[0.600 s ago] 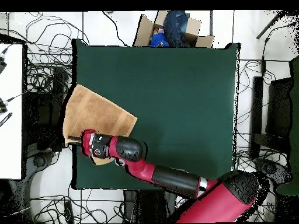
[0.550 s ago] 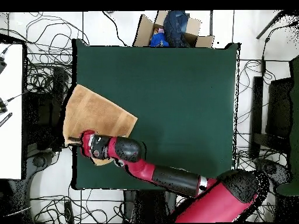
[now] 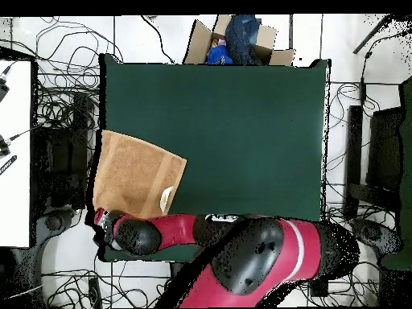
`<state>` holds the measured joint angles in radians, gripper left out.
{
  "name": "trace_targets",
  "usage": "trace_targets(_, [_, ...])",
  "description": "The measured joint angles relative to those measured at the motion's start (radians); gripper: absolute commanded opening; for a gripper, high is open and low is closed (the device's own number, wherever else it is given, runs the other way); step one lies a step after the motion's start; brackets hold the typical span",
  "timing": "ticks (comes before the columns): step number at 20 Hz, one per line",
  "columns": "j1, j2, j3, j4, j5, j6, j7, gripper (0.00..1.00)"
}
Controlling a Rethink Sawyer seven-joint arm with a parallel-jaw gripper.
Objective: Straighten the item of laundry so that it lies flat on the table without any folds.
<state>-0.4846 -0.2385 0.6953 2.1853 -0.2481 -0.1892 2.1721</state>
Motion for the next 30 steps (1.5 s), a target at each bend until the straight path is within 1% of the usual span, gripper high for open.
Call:
trace_targets(2, [0.009,-0.053,-0.009,0.000,-0.022,-0.002,0.000,0.00])
trace_targets(4, [0.006,-0.085,-0.018,0.000,-0.028,-0.002,0.000,0.00])
trace_targets(9, [-0.016,-0.134,-0.035,0.000,-0.029,-0.002,0.000,0.00])
trace_targets(11, [-0.023,-0.136,-0.035,0.000,-0.029,-0.002,0.000,0.00])
trace_targets(19, [-0.088,-0.077,-0.035,0.000,-0.029,-0.002,0.000,0.00])
trace_targets(25, [-0.122,0.008,-0.022,0.000,-0.029,-0.003,0.000,0.00])
trace_targets(26, [-0.133,0.036,-0.014,-0.001,-0.029,-0.003,0.000,0.00])
trace_targets(30, [-0.151,0.084,-0.003,-0.001,-0.029,-0.003,0.000,0.00])
